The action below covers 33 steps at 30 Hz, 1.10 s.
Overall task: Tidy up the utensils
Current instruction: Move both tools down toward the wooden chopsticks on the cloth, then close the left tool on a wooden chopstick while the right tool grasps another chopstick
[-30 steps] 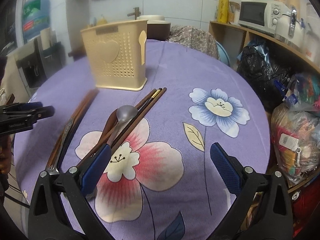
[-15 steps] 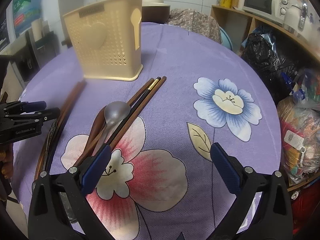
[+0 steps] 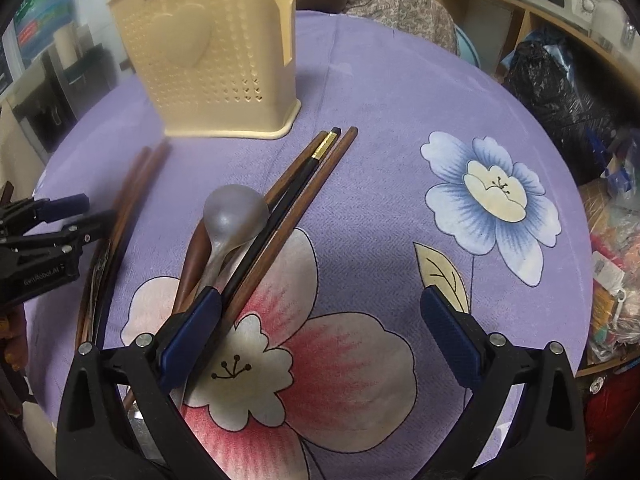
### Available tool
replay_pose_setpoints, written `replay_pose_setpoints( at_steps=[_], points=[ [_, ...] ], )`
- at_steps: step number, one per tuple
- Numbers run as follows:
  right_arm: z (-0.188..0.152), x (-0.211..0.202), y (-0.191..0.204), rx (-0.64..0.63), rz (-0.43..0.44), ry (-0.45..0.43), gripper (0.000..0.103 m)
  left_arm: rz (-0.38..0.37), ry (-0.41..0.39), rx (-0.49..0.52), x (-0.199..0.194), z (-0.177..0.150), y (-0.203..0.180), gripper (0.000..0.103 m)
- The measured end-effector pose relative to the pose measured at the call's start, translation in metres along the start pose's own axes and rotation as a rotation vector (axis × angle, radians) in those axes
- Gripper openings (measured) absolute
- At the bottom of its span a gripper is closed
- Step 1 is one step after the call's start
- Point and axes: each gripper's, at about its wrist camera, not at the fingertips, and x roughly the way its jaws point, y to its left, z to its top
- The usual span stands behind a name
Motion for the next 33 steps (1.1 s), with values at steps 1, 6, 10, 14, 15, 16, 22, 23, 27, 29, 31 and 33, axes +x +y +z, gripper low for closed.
replay_pose_setpoints(
  at_steps=[1,6,10,14,15,16,22,23,27,29,31,33],
  points=[
    [0.0,0.0,-0.002,-0.002,0.005,0.007,0.098,-0.001,-0.002,0.001,0.0,-0.001,0.003,0.061],
    [-0.002,-0.003,-0.034,0.021,-0.064,0.027,0.098,0.008,0.006,-0.025,-0.001,-0.006,0.025,0.061],
    [-0.004,-0.005,-0.055,0.113,0.004,0.016,0.098,0.014,0.004,-0.049,0.002,-0.004,0.035,0.06],
    [0.0,-0.01,-0.048,0.127,0.03,-0.029,0.098,0.017,-0.002,-0.054,0.005,-0.001,0.033,0.059],
    [0.003,-0.009,-0.044,0.118,0.025,-0.035,0.098,0.018,-0.005,-0.058,0.006,0.0,0.034,0.059],
    [0.005,-0.009,-0.042,0.117,0.022,-0.037,0.098,0.021,-0.009,-0.063,0.007,0.001,0.035,0.057],
    [0.015,-0.007,-0.038,0.122,0.022,-0.054,0.098,0.022,-0.01,-0.104,0.015,0.015,0.045,0.036],
    [0.014,-0.009,-0.037,0.121,0.021,-0.06,0.098,0.021,-0.008,-0.112,0.016,0.017,0.045,0.029],
    [0.015,-0.011,-0.035,0.124,0.021,-0.069,0.098,0.01,0.004,-0.115,0.023,0.029,0.042,0.016],
    [0.016,-0.011,-0.037,0.132,0.029,-0.07,0.098,0.001,0.007,-0.1,0.025,0.033,0.034,0.013],
    [0.022,-0.009,-0.041,0.151,0.041,-0.07,0.094,0.004,0.002,-0.067,0.025,0.033,0.024,0.012],
    [0.031,-0.004,-0.042,0.166,0.045,-0.064,0.088,0.008,-0.001,-0.052,0.025,0.032,0.019,0.012]
  ],
)
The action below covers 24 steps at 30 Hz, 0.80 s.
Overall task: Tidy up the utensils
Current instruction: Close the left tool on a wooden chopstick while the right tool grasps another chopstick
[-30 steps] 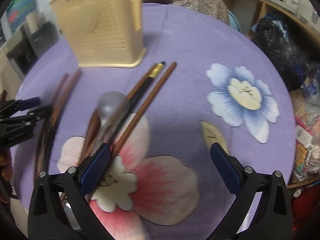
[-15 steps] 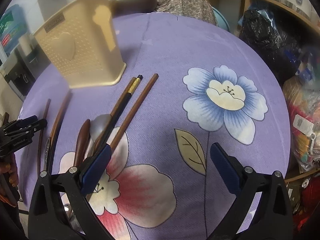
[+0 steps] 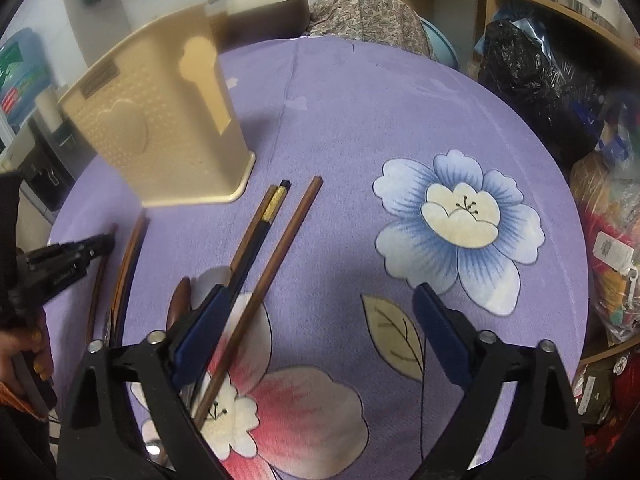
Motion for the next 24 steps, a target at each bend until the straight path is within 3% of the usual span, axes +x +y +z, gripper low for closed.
replay_pose_setpoints(
  at_steps=[2,8,15,20,24],
  points=[
    [0.007,0.006,0.002,0.004,-0.006,0.012,0.084,-0.001,-0.002,-0.002,-0.001,-0.001,-0.001,0.012],
    [0.029,0.031,0.013,0.024,-0.043,0.052,0.052,0.011,0.003,-0.009,-0.003,-0.001,-0.003,0.012],
    [0.042,0.048,0.019,0.046,-0.107,0.065,0.035,0.039,0.001,0.001,0.0,0.004,-0.008,0.012],
    [0.054,0.058,0.019,0.048,-0.139,0.054,0.013,0.045,-0.012,-0.004,0.001,0.005,-0.011,0.01],
    [0.057,0.058,0.011,0.077,-0.093,0.043,0.012,0.039,-0.023,-0.002,-0.001,0.001,-0.011,0.01]
  ],
)
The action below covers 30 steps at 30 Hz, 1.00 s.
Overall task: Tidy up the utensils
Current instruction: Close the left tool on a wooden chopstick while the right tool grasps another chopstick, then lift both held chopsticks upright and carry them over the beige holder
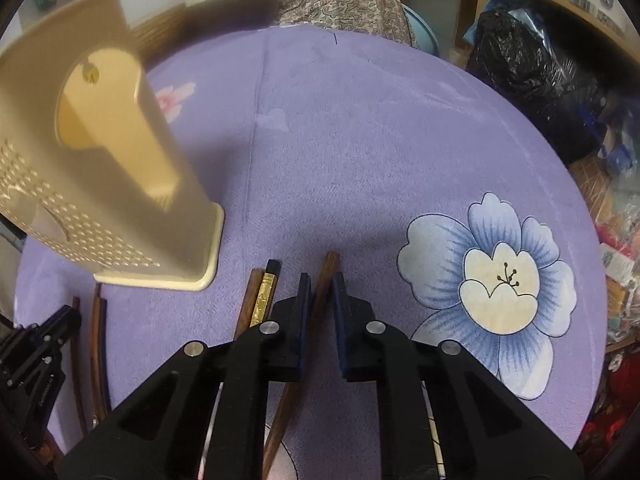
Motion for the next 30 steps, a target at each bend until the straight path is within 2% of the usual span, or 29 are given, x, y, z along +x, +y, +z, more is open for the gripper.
replay_pose_setpoints(
  at_steps=[4,7,10,16,21,30],
  points=[
    [0.003,-0.012,-0.014,0.045,0.069,-0.041,0.012,-0.028,-0.033,-0.034,-0.009,0.003,0.01,0.009],
    [0.007,-0.032,-0.023,0.069,0.143,-0.088,0.011,-0.078,-0.098,-0.069,-0.035,0.009,0.023,0.009],
    [0.012,-0.07,-0.033,0.063,0.213,-0.169,0.011,-0.111,-0.179,-0.097,-0.067,0.016,0.036,0.009],
    [0.01,-0.15,-0.041,-0.043,0.27,-0.333,0.01,-0.142,-0.34,-0.137,-0.132,0.02,0.061,0.008],
    [0.008,-0.189,-0.052,-0.088,0.278,-0.406,0.009,-0.138,-0.419,-0.153,-0.162,0.022,0.069,0.008],
    [0.004,-0.21,-0.058,-0.119,0.27,-0.441,0.009,-0.119,-0.452,-0.159,-0.173,0.021,0.082,0.008]
  ],
)
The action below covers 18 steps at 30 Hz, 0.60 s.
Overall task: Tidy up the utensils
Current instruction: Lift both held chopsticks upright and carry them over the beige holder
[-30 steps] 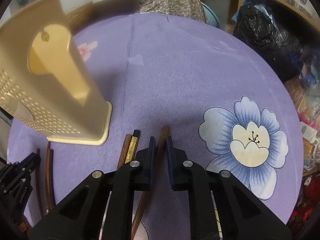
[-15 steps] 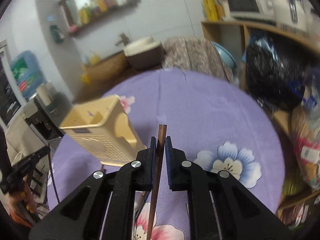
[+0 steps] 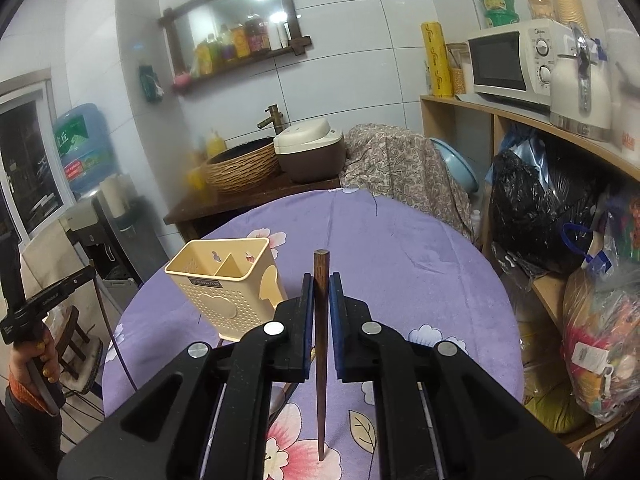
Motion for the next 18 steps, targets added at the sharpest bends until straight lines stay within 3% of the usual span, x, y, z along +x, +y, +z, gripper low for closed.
replay_pose_setpoints(
  at_steps=[7,11,18],
  points=[
    [0.028,-0.009,0.003,-0.012,0.009,-0.044,0.009,0.011,-0.049,-0.005,-0.009,0.026,0.007,0.008],
    [0.072,-0.021,0.023,-0.023,0.054,-0.122,0.009,0.007,-0.132,-0.01,-0.024,0.076,0.002,0.008],
    [0.156,-0.045,0.071,-0.031,0.098,-0.298,0.009,-0.076,-0.312,-0.075,-0.051,0.156,-0.029,0.008]
  ],
)
